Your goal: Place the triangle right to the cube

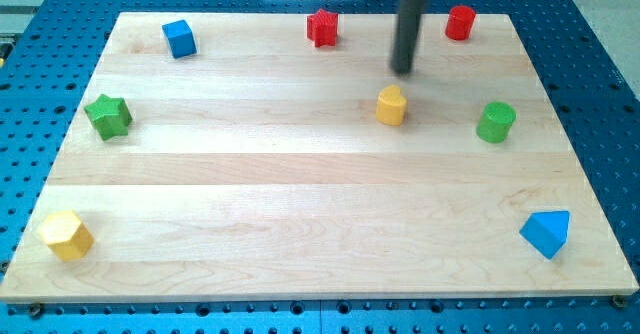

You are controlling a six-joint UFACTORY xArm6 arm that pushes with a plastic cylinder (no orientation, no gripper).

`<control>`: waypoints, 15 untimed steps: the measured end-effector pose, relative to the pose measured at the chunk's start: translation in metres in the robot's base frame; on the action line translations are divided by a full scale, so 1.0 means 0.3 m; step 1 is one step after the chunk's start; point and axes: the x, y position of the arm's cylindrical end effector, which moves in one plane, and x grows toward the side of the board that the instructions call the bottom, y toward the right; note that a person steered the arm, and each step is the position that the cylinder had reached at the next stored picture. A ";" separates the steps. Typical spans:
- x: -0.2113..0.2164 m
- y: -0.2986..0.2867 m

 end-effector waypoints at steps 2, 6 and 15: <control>0.223 0.242; 0.434 0.143; 0.708 -0.214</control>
